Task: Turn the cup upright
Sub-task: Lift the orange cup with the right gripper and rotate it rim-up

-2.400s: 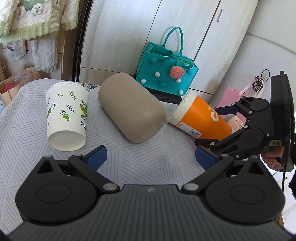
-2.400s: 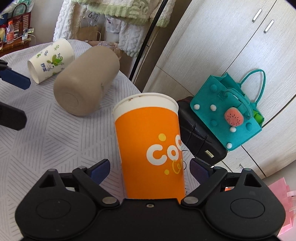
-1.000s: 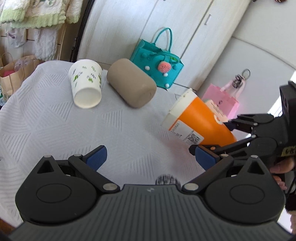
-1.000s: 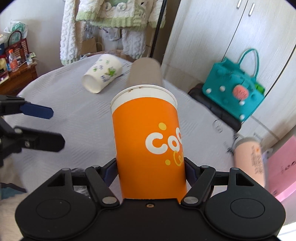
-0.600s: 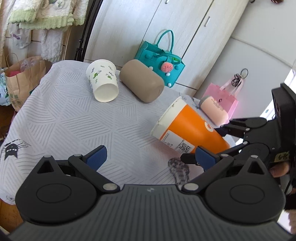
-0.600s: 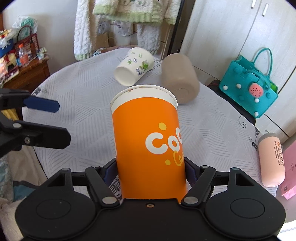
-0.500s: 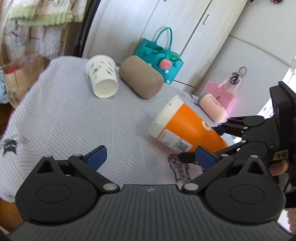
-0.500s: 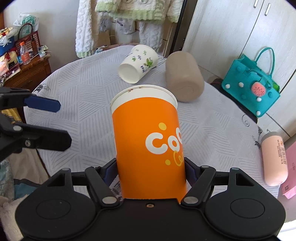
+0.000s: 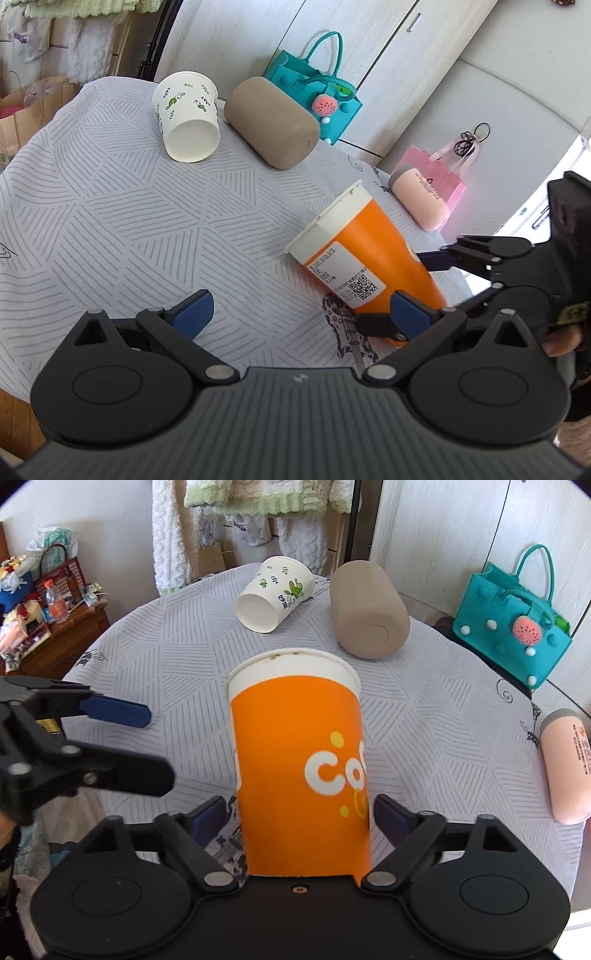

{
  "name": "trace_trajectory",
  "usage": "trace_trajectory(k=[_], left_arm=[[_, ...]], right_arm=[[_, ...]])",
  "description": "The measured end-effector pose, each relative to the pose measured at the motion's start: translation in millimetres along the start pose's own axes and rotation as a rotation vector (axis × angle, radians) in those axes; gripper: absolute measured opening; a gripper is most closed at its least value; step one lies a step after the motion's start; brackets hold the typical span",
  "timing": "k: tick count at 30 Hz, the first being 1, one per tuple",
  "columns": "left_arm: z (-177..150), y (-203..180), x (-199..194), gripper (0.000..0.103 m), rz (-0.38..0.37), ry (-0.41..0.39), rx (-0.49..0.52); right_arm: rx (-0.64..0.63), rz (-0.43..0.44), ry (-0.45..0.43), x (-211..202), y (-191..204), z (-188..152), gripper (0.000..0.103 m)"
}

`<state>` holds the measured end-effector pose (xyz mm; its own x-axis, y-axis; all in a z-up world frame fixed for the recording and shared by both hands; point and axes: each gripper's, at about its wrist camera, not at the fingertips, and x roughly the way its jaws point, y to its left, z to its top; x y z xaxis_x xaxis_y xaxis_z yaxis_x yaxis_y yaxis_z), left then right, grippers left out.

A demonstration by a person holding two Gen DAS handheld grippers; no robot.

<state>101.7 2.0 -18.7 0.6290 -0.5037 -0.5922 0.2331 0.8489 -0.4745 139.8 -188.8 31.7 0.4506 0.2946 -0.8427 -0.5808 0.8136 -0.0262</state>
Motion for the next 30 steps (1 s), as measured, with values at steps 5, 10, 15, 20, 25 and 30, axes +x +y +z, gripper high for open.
trace_trajectory(k=[5,10,15,20,25,30], left_arm=[[1,-6,5,0.103,-0.043,0.009,-0.017],[0,-15,15,0.102,-0.093,0.027,-0.045],[-2,-18,22,0.101,-0.098,0.019,-0.103],[-8,-16,27,0.093,-0.111,0.007,-0.180],[-13,-25,25,0.071,-0.102,-0.040,-0.180],[-12,-27,28,0.073,-0.110,-0.054,-0.180]], right_arm=[[-0.029,0.033,-0.003,-11,-6,-8,0.091],[-0.021,0.081,-0.043,-20,-16,-13,0.091],[-0.006,0.156,-0.081,-22,-21,-17,0.091],[-0.015,0.179,-0.091,-17,-23,-18,0.084],[-0.007,0.212,-0.103,-14,-24,-19,0.073],[0.029,0.213,-0.126,-14,-26,-23,0.073]])
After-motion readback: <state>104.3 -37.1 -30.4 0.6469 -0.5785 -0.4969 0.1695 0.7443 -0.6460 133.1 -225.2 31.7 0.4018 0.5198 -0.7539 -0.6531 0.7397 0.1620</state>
